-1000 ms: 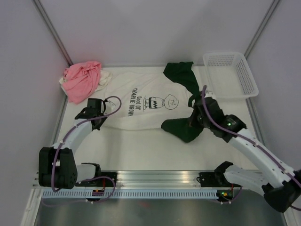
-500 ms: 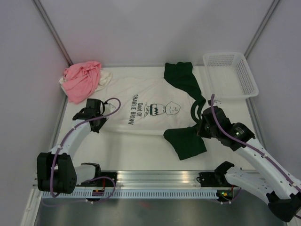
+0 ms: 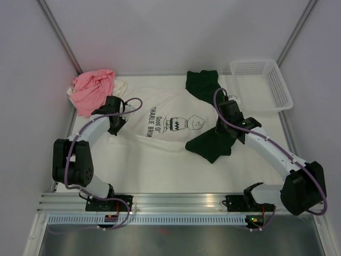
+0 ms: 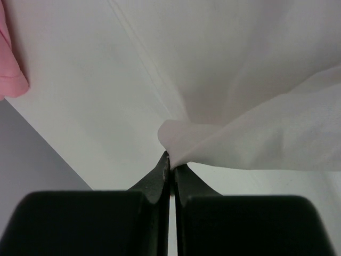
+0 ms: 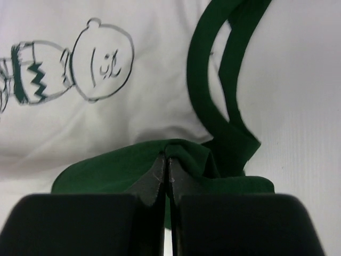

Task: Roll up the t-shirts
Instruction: Fold the tshirt

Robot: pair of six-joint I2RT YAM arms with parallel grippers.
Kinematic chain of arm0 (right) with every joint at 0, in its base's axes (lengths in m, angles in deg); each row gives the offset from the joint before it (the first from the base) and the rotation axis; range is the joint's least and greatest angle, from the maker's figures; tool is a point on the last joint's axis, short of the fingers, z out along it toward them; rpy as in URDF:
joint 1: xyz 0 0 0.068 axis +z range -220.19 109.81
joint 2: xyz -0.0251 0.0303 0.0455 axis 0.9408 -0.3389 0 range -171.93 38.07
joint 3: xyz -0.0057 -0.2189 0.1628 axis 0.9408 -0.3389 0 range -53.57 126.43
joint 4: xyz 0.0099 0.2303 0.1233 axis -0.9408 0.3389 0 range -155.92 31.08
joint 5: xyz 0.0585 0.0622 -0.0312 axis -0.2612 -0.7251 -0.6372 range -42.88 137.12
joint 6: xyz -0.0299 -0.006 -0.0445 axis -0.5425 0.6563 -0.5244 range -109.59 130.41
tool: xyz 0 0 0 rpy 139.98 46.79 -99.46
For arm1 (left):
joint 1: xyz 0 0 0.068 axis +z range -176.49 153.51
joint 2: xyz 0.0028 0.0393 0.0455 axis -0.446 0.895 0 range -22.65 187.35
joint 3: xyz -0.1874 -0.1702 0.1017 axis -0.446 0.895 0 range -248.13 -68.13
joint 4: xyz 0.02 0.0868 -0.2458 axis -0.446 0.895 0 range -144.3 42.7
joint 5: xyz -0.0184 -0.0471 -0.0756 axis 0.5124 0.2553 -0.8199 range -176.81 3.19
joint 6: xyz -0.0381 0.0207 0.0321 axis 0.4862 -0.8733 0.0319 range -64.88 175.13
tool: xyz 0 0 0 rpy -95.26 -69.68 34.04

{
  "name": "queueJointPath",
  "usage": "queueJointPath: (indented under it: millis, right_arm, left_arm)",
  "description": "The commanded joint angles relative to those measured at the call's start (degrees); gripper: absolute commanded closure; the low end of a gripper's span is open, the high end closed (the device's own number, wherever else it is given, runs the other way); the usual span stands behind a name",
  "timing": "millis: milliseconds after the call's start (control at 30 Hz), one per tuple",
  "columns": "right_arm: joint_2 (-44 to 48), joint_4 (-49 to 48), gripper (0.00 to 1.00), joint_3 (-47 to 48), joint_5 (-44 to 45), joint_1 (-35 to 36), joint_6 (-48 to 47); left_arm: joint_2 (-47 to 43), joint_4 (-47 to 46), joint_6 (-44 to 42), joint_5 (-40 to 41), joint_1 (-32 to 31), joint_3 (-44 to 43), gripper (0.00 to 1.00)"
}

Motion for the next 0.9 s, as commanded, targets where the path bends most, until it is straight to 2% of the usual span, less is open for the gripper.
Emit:
queueJointPath:
  millis: [0, 100, 300, 867]
  right_arm:
    - [-3.3, -11.5, 1.0, 2.1, -2.4, -5.0, -4.0]
    - [-10.8, -13.7, 1.0, 5.8, -4.5, -5.3, -5.0]
    - [-19.7, -16.0, 1.0, 12.2, -4.7, -6.5, -5.0]
    - [-31.6, -14.4, 1.0, 23.4, 0.4, -7.0, -10.0]
  left_arm:
    - [3.7, -3.0, 0.2, 4.0, 0.0, -4.0, 0.98]
    - [6.0, -3.3, 1.7, 4.3, 0.0, -6.2, 0.98]
    - [9.8, -4.5, 2.8, 5.8, 0.1, -8.7, 0.98]
    - [15.1, -5.1, 3.1, 8.5, 0.4, -12.1, 0.98]
